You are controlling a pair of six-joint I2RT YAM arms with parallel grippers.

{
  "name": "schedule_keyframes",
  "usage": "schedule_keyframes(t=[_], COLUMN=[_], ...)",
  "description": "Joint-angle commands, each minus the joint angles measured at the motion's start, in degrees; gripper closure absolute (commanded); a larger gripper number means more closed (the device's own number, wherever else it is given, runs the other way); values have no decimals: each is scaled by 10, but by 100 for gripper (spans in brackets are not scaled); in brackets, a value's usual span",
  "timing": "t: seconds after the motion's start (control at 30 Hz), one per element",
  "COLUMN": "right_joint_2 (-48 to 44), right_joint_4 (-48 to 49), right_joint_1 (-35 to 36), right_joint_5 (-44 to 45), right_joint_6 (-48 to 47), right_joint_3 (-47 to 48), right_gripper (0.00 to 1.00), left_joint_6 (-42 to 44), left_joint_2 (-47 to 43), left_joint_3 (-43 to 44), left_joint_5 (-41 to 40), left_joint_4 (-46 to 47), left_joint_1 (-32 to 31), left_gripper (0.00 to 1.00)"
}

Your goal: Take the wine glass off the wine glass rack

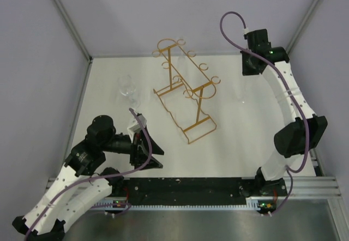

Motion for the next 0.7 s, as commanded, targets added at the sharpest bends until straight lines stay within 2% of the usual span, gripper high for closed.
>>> schedule_keyframes(t=[0.0,0.3,0.67], right_joint_2=[30,89,103], right_joint_4=[10,10,27], right_joint_1=[-5,-5,-12], right_joint_5=[12,30,24], right_joint_6=[0,-6,2], right_joint_3=[55,102,96], right_gripper=[100,100,100], left_joint_6=[10,12,16], left_joint_2=[10,-3,4], left_joint_3=[6,3,3], left_joint_5=[-14,-24,-35], left_joint_4=[21,18,16], left_joint_1=[-11,-17,-18], left_gripper=[35,34,34])
